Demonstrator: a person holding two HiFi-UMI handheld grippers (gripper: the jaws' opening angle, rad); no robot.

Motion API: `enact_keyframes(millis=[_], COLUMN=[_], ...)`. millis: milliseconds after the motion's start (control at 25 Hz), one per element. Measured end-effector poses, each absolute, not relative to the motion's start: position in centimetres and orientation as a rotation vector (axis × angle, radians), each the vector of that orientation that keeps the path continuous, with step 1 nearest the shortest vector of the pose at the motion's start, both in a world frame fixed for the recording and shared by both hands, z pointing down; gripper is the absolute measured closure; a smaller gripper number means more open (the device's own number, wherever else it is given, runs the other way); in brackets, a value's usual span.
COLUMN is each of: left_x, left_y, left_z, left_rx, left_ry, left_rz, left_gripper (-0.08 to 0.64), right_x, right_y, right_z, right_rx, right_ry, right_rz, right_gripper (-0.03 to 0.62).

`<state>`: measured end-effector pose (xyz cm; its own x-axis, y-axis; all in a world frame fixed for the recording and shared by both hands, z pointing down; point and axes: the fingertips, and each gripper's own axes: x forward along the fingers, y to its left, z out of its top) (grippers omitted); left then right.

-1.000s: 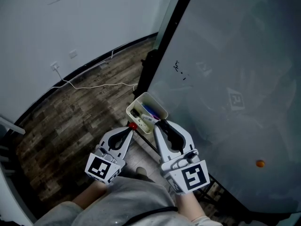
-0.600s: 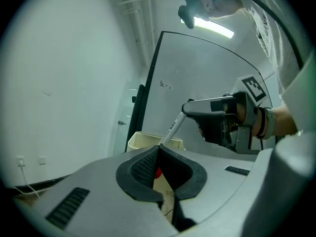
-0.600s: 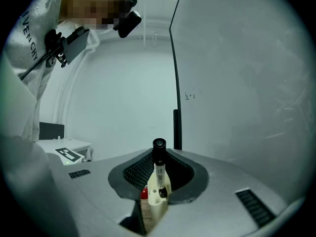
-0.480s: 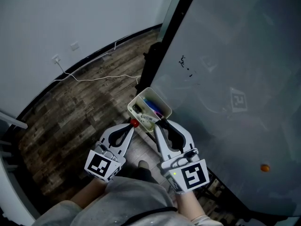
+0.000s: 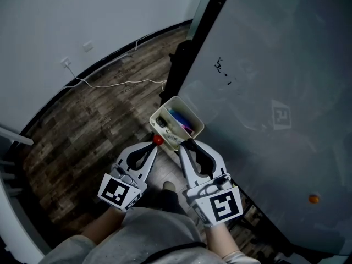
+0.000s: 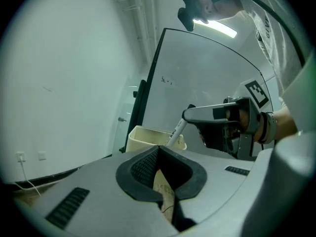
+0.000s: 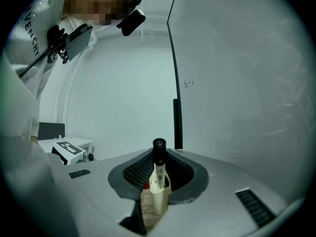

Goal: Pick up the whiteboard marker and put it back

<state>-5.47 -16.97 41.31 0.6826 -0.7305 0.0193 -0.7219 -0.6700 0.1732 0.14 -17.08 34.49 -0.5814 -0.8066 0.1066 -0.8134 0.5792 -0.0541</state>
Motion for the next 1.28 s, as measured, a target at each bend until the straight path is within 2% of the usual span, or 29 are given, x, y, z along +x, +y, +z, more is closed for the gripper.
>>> enact_keyframes(millis=[1280], left_x=[-5.1], left_y=[-16.4], left_z=[43.7], left_rx=[2.664], left_ry=[-1.202], left_rz=[-0.054], left_gripper=[0.546], right_x=[0.2], right_y=[-17.1], right_z=[38.0], right_rx=[1.374], right_ry=[-2.695], right_rz=[0.213], right_gripper=[0.512])
